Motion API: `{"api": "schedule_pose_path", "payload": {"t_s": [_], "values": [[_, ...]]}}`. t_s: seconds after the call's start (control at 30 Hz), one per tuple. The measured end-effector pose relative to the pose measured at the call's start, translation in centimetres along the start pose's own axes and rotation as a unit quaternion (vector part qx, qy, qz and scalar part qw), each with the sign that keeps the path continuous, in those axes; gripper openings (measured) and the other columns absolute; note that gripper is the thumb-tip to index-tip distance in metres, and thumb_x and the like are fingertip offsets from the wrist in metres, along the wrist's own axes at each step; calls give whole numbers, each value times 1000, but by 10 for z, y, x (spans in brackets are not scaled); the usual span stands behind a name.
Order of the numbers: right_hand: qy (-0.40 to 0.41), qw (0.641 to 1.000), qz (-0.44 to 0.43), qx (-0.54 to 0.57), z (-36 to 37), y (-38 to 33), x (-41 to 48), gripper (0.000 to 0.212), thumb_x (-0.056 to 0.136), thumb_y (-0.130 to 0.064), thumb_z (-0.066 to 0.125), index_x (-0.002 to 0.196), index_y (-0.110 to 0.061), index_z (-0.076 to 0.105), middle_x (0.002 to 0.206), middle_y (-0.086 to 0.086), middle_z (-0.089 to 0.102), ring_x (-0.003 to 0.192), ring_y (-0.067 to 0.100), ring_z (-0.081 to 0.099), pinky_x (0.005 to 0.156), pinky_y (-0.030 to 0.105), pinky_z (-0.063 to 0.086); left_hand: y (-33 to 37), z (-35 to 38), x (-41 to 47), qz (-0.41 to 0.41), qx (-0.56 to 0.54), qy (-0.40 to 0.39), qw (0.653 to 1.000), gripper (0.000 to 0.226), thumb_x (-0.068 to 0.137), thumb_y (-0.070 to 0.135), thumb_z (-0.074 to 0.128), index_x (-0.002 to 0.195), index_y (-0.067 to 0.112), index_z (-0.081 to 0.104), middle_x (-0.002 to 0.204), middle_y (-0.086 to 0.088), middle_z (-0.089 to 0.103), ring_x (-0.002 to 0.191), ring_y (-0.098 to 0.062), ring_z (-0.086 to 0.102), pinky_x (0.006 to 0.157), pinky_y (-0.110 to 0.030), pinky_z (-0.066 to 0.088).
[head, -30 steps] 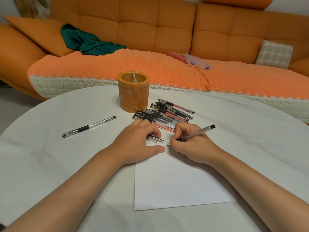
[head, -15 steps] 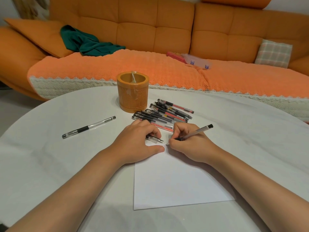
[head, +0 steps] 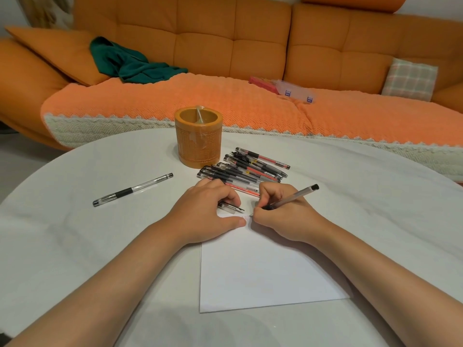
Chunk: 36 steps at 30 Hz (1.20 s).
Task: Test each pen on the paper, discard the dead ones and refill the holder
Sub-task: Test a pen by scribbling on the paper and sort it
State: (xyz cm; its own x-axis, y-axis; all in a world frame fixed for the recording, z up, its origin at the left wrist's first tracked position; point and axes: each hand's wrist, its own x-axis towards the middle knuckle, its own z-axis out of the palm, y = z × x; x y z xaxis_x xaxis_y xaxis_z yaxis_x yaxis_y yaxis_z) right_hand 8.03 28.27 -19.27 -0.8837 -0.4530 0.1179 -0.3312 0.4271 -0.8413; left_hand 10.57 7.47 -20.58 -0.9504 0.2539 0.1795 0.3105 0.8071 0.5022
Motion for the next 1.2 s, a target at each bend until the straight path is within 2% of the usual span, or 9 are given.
{"api": "schedule_pose_path", "payload": {"t_s": [0.33,0.53,0.7,0.93,1.2], "values": [[-14,1000,-6,-5,-1,0,-1,23,77,2,69,64,-7,52,56,-15,52,54,5,42,51,18,33,-1,1,0,0,-2,3,1000,32,73,62,72,96,45,57,95,21,52,100,-4,43,89,-26,40],[0,1000,-10,-3,0,1,0,21,76,0,68,65,-5,51,58,-11,52,54,7,42,51,19,33,-2,1,0,0,-4,5,1000,33,73,62,72,96,44,59,94,22,52,100,-3,44,89,-27,41],[-1,1000,-14,6,1,0,-2,18,71,-10,66,66,-5,49,59,-8,51,54,9,41,51,23,32,-1,1,0,2,-7,6,1000,32,73,62,72,96,45,58,95,21,52,100,-3,44,89,-27,42],[-12,1000,-11,-8,0,-1,-2,24,78,3,68,64,-8,52,56,-14,52,53,5,42,50,17,33,-2,1,0,3,-7,4,1000,32,72,63,71,96,45,57,95,22,52,100,-3,44,88,-27,41],[-13,1000,2,1,1,-2,-2,23,77,2,68,64,-7,52,55,-13,52,52,5,41,50,16,33,-3,2,0,5,-8,7,1000,31,72,61,73,94,47,56,94,22,52,100,-2,43,88,-25,41]]}}
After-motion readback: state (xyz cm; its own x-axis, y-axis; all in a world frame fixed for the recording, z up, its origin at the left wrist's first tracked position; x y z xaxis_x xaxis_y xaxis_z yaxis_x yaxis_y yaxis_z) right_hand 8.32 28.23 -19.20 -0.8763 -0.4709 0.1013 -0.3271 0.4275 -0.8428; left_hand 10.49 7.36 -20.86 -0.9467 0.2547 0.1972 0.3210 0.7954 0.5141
